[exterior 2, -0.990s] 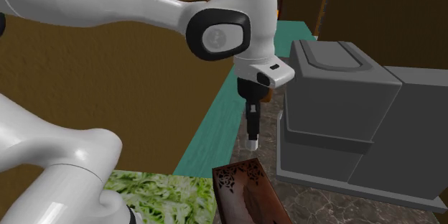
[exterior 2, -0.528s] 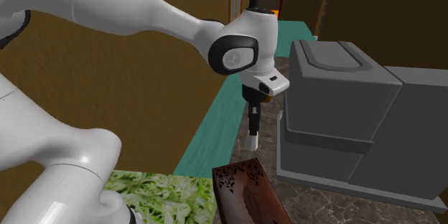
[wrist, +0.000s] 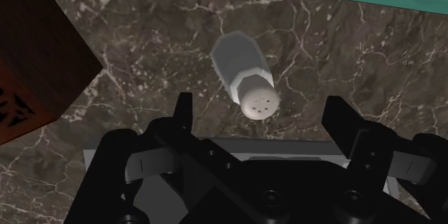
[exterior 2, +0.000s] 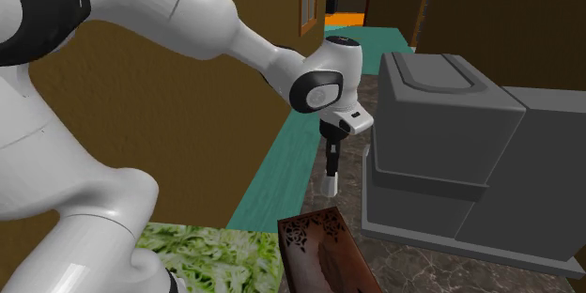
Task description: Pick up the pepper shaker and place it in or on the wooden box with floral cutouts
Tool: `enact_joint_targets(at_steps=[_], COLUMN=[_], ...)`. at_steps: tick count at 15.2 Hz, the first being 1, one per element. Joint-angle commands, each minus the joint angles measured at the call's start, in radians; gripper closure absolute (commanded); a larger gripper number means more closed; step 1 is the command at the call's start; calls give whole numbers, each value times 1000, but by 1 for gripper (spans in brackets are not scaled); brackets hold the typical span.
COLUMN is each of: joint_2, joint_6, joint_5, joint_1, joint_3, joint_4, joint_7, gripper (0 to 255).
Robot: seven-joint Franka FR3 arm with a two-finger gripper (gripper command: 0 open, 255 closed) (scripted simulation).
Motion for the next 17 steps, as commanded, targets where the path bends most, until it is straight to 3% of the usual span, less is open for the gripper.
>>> enact_joint_targets(at_steps=[1,12,13,17], joint_2=[20,47,47,47], joint_6=[32,69,69,69], joint_5=[-8,-21,-21,-21], joint_1=[-1,-1,-1,-1], joint_3=[5,11,11,11], joint_4=[-14,-26,-26,-26], joint_7=[6,17,17,17], gripper=[0,0,255,255])
